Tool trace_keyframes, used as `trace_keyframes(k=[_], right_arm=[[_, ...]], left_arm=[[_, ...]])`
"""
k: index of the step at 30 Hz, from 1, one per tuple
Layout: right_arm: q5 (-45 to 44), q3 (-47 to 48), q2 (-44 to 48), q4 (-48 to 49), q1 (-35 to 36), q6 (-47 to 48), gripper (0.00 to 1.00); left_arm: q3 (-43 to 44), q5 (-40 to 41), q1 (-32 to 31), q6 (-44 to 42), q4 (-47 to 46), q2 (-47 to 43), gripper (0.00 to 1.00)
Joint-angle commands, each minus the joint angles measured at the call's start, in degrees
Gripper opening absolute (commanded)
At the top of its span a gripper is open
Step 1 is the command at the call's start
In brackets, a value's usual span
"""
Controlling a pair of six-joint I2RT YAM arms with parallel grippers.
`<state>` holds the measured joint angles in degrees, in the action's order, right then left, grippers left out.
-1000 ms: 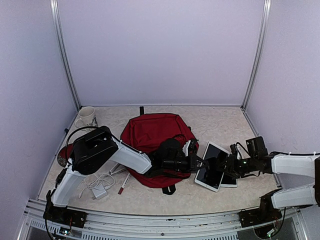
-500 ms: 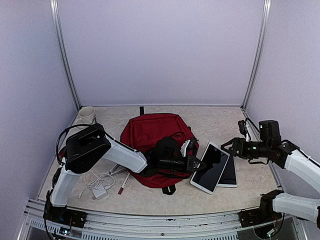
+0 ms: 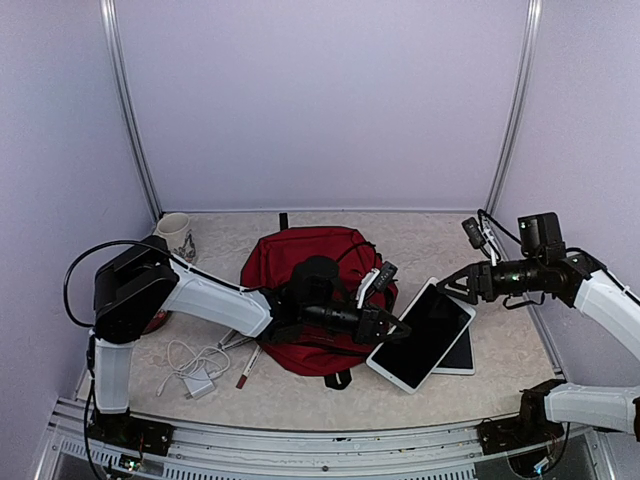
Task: Pack the student bag
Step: Pass from the left arm to the right
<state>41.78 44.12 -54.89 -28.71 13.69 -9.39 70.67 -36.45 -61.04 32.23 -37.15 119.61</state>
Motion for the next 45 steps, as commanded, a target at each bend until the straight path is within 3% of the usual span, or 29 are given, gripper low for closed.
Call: trace_keyframes(k=[1,5,11,19,24,34,41,42,45], right_arm=[[14.1,0.39,0.86,-2.07,-0.42,5.34,0.7],[19.35,-1.79,3.14,0.69,-0.25,3.75,0.63],[18.4,-2.63,3.47,-0.39,0.52,3.16,0.47],[14.86,-3.25,2.82,-1.96,1.69,3.14,0.44],[13.86,-3.49,2.48,-2.19,2.42,2.76,0.48],[17.23,-4.04,2.32,1.6,3.62,0.63,0.04],[19.47,-3.94,3.03,3.82,3.63,-0.6,0.0],[19.79,-3.95,3.14,4.02,3.66,-0.9,0.0],[20.26,-4.07,3.7,5.54,3.64,-2.15,0.0]], left_arm=[[-0.16,-4.97,0.7,-3.83,-7.68,-3.92,0.0],[-0.27,-5.91,0.95,-4.39,-7.75,-4.58,0.0],[-0.36,-7.53,0.92,-5.64,-7.82,-5.82,0.0],[-1.13,-8.2,0.83,-5.77,-8.86,-6.72,0.0],[-1.45,-8.24,0.92,-5.86,-9.49,-7.28,0.0],[-1.57,-8.34,1.16,-5.91,-9.34,-7.46,0.0],[-2.94,-8.95,1.84,-4.98,-10.94,-8.07,0.0],[-2.88,-8.91,1.92,-5.12,-10.73,-8.08,0.01],[-2.77,-8.75,2.34,-5.01,-10.32,-7.87,0.25]])
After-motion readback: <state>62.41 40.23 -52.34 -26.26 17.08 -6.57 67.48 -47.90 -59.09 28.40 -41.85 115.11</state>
